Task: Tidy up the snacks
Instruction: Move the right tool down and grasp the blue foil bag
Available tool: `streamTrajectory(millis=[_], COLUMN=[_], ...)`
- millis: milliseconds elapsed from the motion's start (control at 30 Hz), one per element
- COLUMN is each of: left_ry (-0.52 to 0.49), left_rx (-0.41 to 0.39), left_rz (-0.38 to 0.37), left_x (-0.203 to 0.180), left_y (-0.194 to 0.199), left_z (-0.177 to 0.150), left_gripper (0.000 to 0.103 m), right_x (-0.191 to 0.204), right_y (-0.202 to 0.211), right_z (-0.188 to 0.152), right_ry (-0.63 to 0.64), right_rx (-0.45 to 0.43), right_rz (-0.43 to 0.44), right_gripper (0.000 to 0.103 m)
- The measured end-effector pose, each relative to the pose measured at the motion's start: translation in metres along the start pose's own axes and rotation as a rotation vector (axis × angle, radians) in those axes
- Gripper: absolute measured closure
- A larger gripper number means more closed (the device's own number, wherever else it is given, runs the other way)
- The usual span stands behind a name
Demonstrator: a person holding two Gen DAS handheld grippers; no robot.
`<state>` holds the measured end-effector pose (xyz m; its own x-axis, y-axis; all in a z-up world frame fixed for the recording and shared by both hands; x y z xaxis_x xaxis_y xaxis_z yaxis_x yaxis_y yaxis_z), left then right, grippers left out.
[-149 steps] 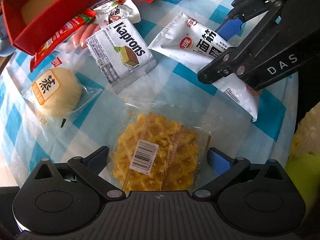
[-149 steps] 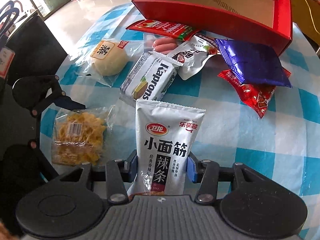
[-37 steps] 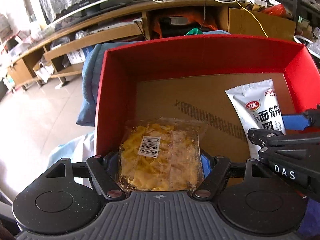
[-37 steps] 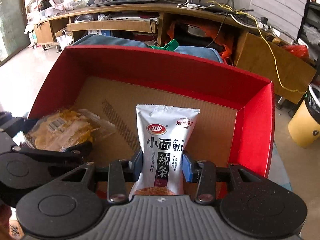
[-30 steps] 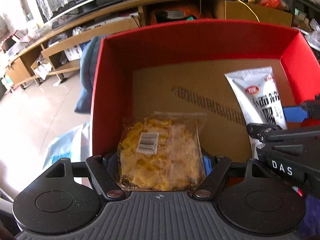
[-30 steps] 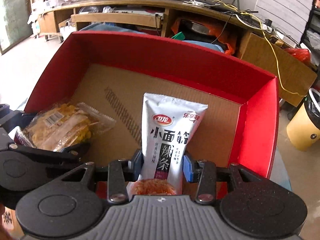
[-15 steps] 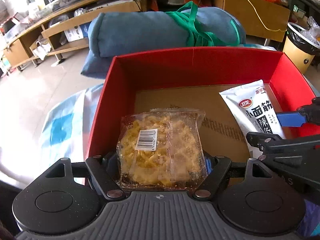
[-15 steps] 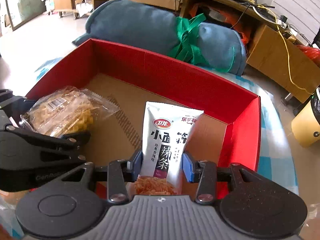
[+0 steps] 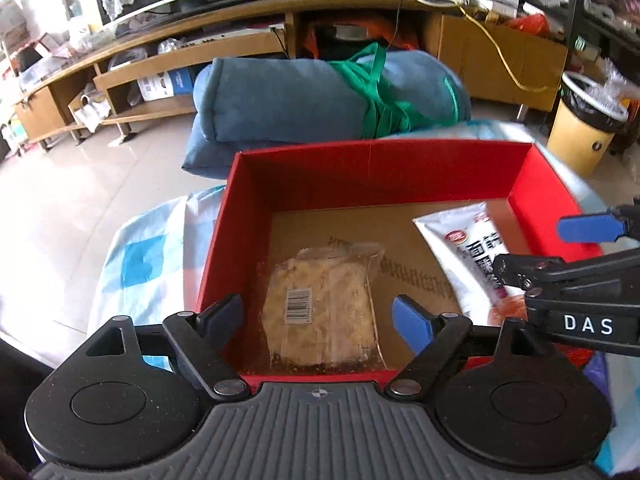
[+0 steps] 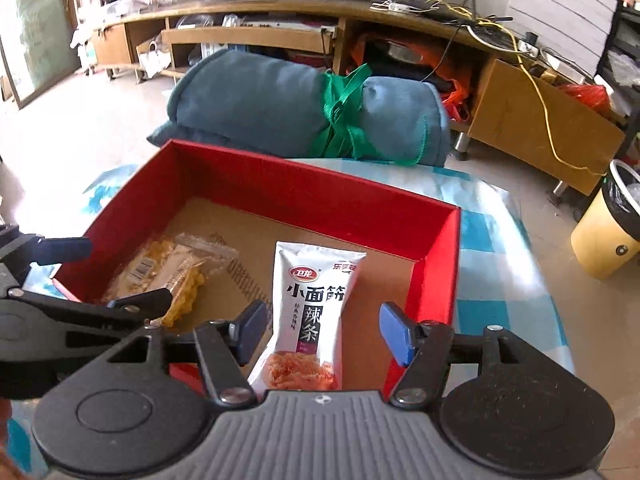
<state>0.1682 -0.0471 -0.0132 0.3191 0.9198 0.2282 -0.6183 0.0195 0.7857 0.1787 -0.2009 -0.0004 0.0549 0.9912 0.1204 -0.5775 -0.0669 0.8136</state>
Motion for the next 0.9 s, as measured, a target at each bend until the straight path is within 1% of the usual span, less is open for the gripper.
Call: streamTrajectory(millis=[133, 233, 400, 667, 800, 900], left_ry=[0.036, 0.039, 0.035, 0.083, 0.030, -0.063], left_rx=[0.006, 0.008, 0.023, 0.062, 0.060, 0.049], left_rz=[-0.014, -0.024, -0.034, -0.045, -0.070, -0.088], left_x=[0.005, 0.003, 0.001, 0.017, 0.012, 0.001], left_y=[0.012, 0.021, 0.033, 0.039, 0.039, 0.040], left_z=[-0.005, -0.013, -0.030, -0.055, -0.063, -0.068], left_gripper=[0.014, 0.014, 0.011, 0.011, 0.011, 0.011], right_x=[-0.003, -0.001, 0.000, -0.005, -0.007, -0.011], right_y=[0.018, 0.031, 0.044, 0.057, 0.061, 0.060], right_z=[-0.007, -0.018, -0.040, -0.064, -0.070, -0.073], right_ry=[-0.029, -0.041, -0.069, -0.087, -0.082, -0.083], right_rx=[-0.011, -0.011, 0.023, 0.054, 0.059, 0.076], right_rz=[0.009, 0.016, 0.035, 0.035, 0.042, 0.049], right_gripper=[0.046, 0.046, 0.045, 0.045, 0.044, 0.044])
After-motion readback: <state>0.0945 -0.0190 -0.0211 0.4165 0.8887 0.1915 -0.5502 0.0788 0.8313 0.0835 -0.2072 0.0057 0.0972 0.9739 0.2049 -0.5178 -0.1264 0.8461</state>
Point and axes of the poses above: each gripper's, at about its wrist camera, not at the fingertips, and y roughly against the way its jaws point, x to its left, z to its top, the point moved 3 cm from there along -y, roughly the way its jaws point, and after that the axes turned 14 degrees about -y, right-handed, at the moved point
